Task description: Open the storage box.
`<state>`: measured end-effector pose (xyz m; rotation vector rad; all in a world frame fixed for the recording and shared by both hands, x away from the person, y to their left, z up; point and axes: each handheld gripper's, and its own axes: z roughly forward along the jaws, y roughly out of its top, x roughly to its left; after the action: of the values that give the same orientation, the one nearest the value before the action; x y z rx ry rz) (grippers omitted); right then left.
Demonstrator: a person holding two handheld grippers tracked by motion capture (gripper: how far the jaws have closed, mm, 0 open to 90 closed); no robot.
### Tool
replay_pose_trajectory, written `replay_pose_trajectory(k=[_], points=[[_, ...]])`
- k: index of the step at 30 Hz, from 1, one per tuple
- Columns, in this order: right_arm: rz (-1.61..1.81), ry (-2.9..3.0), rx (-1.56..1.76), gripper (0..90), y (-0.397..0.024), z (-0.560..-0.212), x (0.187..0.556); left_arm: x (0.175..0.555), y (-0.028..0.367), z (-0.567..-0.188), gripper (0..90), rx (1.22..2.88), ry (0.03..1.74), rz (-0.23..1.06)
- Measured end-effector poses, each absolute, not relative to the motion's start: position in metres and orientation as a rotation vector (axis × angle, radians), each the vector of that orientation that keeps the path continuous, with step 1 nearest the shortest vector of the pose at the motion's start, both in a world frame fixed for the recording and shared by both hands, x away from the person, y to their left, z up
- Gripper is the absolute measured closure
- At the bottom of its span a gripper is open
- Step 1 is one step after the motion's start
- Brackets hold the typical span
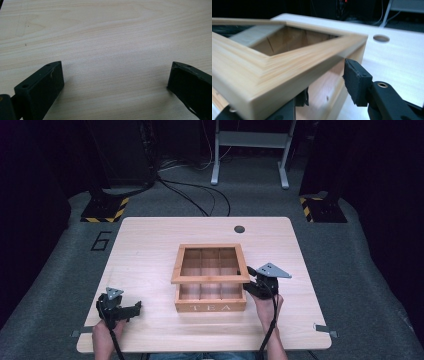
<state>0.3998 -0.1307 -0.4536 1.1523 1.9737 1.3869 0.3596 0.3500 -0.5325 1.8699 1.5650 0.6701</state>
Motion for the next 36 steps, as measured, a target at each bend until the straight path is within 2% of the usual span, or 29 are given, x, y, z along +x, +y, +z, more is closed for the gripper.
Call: replay_pose_trajectory(k=[17, 28, 36], points=[[1.382, 2.101, 1.276, 49.1, -0.15, -0.48, 0.384, 0.36, 0.35, -0.533, 0.3, 1.871, 1.563, 0.672], [1.338, 2.15, 1.262, 38.5, -0.153, -0.476, 0.368, 0.359, 0.35, -0.532, 0.3, 1.871, 1.567, 0.669], [1.265, 2.245, 1.287, 25.7, -0.158, -0.487, 0.356, 0.359, 0.35, -0.532, 0.3, 1.875, 1.566, 0.665]])
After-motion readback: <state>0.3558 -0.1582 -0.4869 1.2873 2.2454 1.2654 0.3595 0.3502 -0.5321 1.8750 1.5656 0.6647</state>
